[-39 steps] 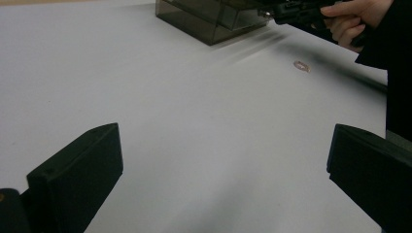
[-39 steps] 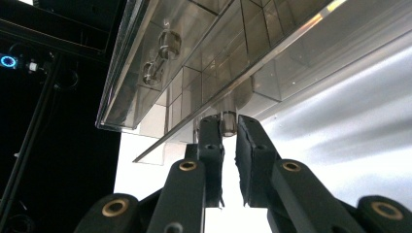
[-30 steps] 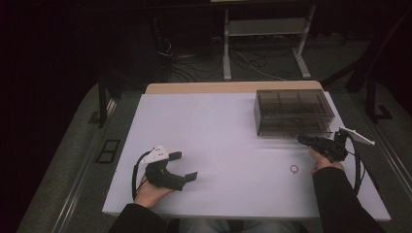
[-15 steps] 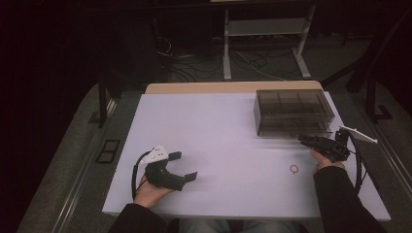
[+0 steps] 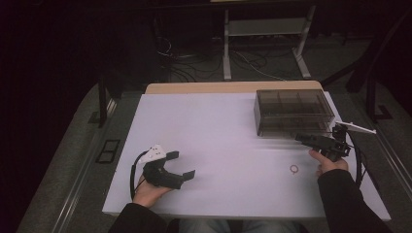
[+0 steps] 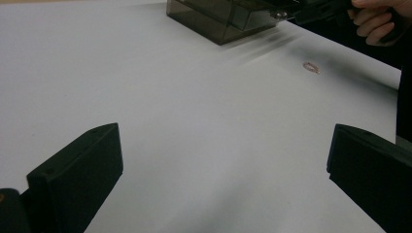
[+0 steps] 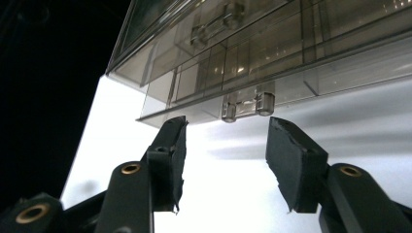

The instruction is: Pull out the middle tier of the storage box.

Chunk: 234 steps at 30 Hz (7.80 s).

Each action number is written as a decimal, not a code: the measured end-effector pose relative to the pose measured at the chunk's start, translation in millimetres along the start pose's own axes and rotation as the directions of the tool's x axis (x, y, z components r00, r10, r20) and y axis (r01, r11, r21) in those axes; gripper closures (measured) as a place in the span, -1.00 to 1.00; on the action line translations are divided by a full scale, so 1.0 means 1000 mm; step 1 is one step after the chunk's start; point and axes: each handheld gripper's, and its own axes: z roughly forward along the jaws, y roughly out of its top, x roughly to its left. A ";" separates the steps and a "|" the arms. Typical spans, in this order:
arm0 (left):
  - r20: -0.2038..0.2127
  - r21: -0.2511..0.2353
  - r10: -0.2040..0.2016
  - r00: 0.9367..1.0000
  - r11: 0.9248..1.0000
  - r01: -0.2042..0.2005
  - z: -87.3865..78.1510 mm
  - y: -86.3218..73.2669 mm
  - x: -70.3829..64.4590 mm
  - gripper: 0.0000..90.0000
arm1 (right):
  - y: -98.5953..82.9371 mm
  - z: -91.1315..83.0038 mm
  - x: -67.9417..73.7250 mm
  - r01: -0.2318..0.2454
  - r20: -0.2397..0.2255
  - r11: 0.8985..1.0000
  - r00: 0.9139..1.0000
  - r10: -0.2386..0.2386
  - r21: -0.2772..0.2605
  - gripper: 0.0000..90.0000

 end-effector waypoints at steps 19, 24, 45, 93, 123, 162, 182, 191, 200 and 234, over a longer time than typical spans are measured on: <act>-0.021 -0.005 -0.009 1.000 1.000 0.009 -0.004 -0.002 -0.001 -1.00 | 0.012 -0.004 0.027 0.307 0.051 0.930 0.945 -0.323 0.200 -0.26; -0.022 -0.007 -0.011 1.000 1.000 0.010 -0.004 -0.002 -0.002 -1.00 | 0.019 -0.005 0.034 0.388 0.021 0.890 0.914 -0.405 0.240 -0.26; -0.031 -0.015 -0.020 0.999 1.000 0.019 -0.007 -0.003 -0.002 -1.00 | 0.055 -0.011 0.057 0.676 -0.183 0.661 0.731 -0.658 0.324 -0.26; -0.025 -0.010 -0.015 1.000 1.000 0.015 -0.004 -0.003 -0.002 -1.00 | 0.062 0.030 0.044 0.823 -0.263 0.497 0.561 -0.785 0.275 -0.17; -0.027 -0.011 -0.012 1.000 1.000 0.012 -0.005 -0.003 -0.001 -1.00 | 0.065 0.055 0.026 0.834 -0.319 0.460 0.544 -0.776 0.304 0.35; -0.039 -0.009 -0.021 0.999 1.000 0.020 -0.005 -0.004 -0.001 -1.00 | 0.061 0.054 0.019 0.845 -0.360 0.424 0.526 -0.770 0.327 0.57; -0.049 -0.019 -0.028 0.998 0.999 0.028 -0.007 -0.004 0.000 -1.00 | 0.052 0.049 0.017 0.857 -0.377 0.390 0.502 -0.778 0.337 0.60; -0.049 -0.016 -0.028 0.998 0.999 0.027 -0.006 -0.004 0.000 -1.00 | 0.048 0.046 0.016 0.860 -0.386 0.389 0.499 -0.776 0.329 0.61; -0.049 -0.017 -0.027 0.998 1.000 0.026 -0.006 -0.004 0.000 -1.00 | 0.046 0.045 0.017 0.862 -0.393 0.382 0.495 -0.775 0.333 0.61; -0.049 -0.010 -0.024 0.999 1.000 0.023 -0.005 -0.004 0.000 -1.00 | 0.035 0.039 0.016 0.866 -0.410 0.361 0.486 -0.772 0.348 0.62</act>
